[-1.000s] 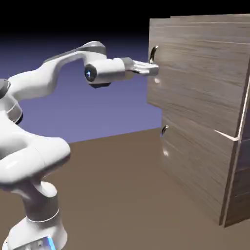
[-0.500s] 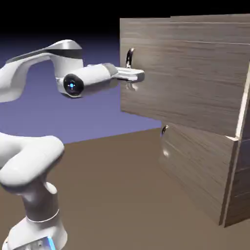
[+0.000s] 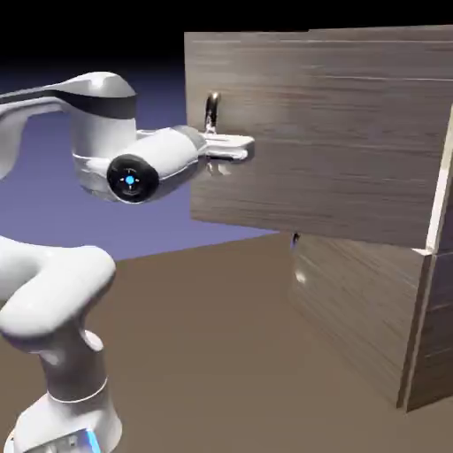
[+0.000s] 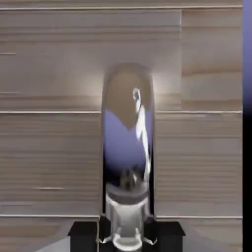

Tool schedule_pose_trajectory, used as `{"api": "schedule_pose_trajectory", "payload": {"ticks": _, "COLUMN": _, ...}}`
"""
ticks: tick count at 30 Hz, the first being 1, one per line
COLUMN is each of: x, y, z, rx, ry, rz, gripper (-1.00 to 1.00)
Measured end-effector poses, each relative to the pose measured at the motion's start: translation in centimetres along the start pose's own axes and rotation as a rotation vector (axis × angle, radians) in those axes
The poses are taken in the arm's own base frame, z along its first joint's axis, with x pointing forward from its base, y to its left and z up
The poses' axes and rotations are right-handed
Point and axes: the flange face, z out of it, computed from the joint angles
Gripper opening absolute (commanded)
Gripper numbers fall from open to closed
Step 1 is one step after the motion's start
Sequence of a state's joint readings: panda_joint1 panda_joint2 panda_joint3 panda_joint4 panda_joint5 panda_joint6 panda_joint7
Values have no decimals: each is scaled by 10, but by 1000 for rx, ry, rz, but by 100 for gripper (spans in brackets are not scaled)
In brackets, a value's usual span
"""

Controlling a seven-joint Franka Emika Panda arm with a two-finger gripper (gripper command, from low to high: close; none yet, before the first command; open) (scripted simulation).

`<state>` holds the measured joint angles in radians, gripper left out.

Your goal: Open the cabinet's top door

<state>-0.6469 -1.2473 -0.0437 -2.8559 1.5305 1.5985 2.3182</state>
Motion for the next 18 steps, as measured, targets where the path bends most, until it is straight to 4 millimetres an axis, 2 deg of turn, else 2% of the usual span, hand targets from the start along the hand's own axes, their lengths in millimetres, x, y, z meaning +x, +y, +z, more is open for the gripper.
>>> {"api": "schedule_pose_trajectory", "payload": {"ticks": 7, "x": -19, "y": -19, "z": -60, "rx": -108, "ry": 108, "rz": 0, "gripper": -100}}
{"api": "schedule_pose_trajectory", "payload": {"ticks": 18, "x": -66, "y": -66, "z": -150, "rx": -292, "ry": 292, "rz": -1, "gripper": -100}}
